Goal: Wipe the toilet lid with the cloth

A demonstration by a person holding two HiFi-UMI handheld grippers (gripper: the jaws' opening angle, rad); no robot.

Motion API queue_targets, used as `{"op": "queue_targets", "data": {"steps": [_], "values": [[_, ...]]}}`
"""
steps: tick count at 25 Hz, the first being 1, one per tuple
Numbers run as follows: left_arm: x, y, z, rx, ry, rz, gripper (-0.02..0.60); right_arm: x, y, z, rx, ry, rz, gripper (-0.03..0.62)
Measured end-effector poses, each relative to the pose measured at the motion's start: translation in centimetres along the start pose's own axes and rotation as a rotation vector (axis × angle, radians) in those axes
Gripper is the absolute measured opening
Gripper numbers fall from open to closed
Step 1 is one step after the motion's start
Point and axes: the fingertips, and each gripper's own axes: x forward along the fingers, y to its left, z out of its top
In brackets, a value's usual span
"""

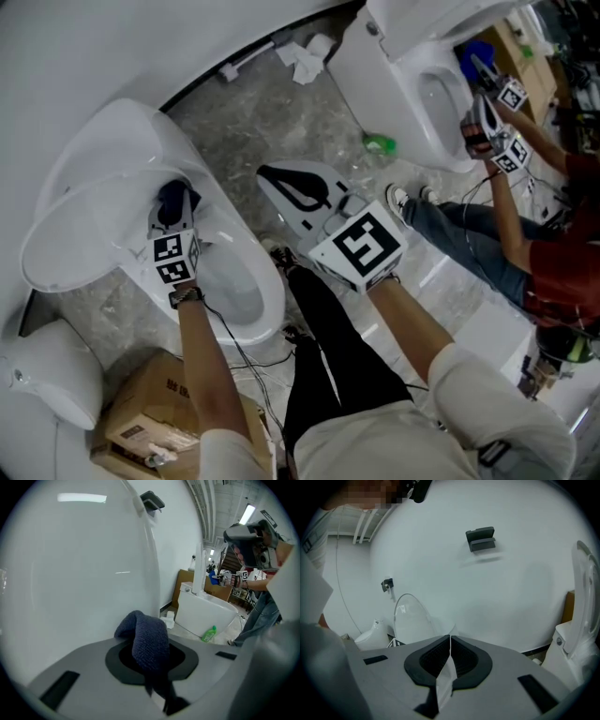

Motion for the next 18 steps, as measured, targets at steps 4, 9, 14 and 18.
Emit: {"op": "queue_targets", "data": {"steps": [4,9,14,18], "values": [[-0.9,-1.1,3.1,0.043,-0.057,-0.019,0.054,-0.5,0.1,1.5,-0.018,-0.014,-0.007,0.029],[-2.9,-1.5,6.9,0.069,-0.141,-0.017,0.054,-0.7,0.7,3.0,-0.037,-0.007,-0.006,0.030],[-7.0,-1.8,10.5,0.088,-0.243,-0.004,0.054,-0.1,2.3,4.9,-0.079,-0.006,0.022,0.031],[-11.8,-2.1,13.8,0.109,-0.329,0.024,0.054,1.0,4.1,6.0,-0.150,0.017,0.085,0.031]]}}
